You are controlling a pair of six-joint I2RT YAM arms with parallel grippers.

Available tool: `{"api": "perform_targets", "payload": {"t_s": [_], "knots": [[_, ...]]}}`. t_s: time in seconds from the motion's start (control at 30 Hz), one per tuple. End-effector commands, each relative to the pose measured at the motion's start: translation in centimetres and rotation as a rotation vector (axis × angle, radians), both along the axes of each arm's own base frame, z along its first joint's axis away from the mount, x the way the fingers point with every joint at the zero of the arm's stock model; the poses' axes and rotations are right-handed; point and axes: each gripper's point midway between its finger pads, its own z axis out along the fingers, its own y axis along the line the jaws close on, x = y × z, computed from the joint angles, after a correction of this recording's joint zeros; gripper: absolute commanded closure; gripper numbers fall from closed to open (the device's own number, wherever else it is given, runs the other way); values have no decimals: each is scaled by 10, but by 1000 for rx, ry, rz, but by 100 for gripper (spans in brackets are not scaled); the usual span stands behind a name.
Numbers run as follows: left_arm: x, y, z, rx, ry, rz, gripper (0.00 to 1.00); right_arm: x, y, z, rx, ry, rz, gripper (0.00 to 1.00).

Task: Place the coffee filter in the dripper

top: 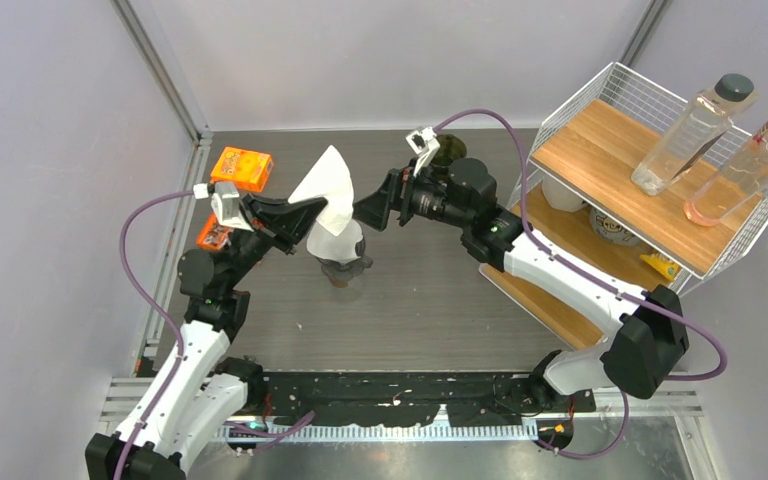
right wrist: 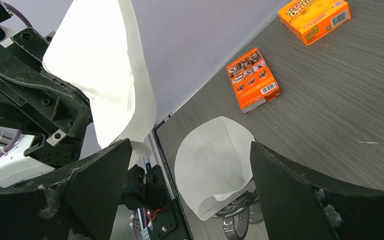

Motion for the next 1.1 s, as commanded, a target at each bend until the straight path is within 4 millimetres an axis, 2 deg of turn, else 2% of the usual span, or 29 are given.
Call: {"api": "perform_targets", "payload": {"t_s": [0.0,0.47,0.73,0.9,1.07], "knots": [[-10,1,15,-25,-77,-18,98,-2,6,20,73,-24,35,4],[-10,-2,11,-23,-61,-43,99,-25,11,45,185,-74,170,4],[-19,-9,15,-21,-75,-110,100,-21,16,51,217,-62,174,1],[-23,-10,15,-31,-75,-135,100,-27,22,64,277,-58,241,9],[-23,-11,16,-37,-71,-141,100,-36,24,66,306,-46,306,17]]}}
